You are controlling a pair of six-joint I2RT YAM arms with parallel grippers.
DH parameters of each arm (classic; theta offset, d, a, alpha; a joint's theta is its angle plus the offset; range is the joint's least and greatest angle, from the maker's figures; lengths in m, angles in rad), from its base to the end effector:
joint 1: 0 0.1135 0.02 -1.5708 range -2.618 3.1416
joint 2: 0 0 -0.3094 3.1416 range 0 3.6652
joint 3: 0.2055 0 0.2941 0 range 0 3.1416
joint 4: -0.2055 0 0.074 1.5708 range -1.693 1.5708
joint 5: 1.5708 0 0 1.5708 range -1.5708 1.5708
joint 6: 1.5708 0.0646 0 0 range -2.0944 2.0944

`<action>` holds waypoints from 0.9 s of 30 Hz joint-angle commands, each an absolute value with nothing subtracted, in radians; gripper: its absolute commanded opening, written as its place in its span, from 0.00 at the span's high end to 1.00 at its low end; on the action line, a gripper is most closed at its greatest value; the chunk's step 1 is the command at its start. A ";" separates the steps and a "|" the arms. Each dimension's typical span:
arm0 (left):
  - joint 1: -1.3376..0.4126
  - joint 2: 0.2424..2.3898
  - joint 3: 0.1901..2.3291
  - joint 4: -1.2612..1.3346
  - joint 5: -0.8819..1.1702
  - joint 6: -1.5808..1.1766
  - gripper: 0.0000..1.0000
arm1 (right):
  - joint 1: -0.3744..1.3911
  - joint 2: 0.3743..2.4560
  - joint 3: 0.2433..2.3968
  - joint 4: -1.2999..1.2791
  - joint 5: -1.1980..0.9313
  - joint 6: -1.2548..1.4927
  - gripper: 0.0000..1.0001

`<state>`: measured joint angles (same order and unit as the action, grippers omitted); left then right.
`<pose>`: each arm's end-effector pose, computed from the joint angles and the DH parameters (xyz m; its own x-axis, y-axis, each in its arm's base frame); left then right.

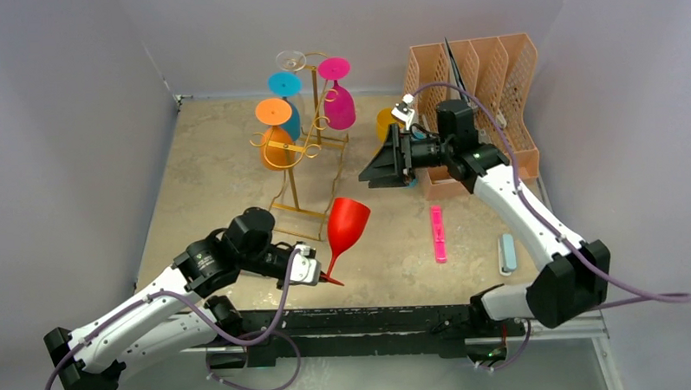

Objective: Take the wine glass off the wine glass rack
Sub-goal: Place the wine glass at the center of the board.

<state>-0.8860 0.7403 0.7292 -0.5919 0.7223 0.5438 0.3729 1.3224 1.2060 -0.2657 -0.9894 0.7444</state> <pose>0.0814 -0.1672 0.3096 0.1719 0.4032 -0.8988 0.9776 -0.1821 0.1053 0.2955 0.1736 0.3988 -0.8802 0.0552 -0.4713 -0.4430 0.2604 0.8579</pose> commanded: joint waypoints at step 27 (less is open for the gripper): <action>-0.889 0.756 0.824 -0.658 0.798 0.622 1.00 | 0.474 1.390 1.384 -0.539 -1.072 0.553 0.30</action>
